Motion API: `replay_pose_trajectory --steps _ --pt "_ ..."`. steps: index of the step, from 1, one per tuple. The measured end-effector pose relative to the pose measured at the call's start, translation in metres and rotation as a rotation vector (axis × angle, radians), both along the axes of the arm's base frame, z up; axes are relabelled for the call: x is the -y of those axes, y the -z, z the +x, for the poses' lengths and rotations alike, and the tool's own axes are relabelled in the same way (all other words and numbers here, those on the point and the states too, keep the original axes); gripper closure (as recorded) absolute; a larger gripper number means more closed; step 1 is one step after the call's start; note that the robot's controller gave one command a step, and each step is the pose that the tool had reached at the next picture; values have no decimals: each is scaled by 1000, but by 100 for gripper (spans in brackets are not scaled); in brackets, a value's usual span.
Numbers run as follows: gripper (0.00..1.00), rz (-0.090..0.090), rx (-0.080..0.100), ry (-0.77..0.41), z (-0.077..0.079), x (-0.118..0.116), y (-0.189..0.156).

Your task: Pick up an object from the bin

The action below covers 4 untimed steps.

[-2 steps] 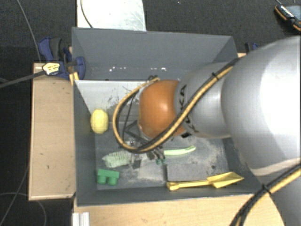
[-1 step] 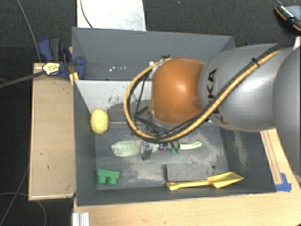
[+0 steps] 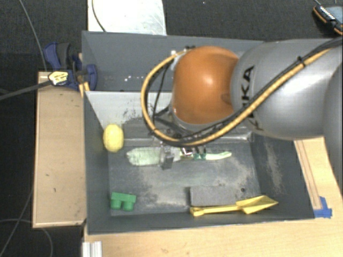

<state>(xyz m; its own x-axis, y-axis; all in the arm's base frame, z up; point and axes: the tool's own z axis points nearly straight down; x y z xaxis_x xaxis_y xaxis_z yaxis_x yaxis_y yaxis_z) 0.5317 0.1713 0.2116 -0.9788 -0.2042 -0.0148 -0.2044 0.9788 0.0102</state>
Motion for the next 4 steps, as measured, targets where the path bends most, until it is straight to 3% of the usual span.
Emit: replay_pose_trajectory --steps 1,2,3,4 --pt "100 2 9 -34 -9 -6 35" --pt "100 4 12 1 8 12 123" --pt "100 4 13 -17 -1 -11 85" --pt "0 4 14 -4 1 10 118"
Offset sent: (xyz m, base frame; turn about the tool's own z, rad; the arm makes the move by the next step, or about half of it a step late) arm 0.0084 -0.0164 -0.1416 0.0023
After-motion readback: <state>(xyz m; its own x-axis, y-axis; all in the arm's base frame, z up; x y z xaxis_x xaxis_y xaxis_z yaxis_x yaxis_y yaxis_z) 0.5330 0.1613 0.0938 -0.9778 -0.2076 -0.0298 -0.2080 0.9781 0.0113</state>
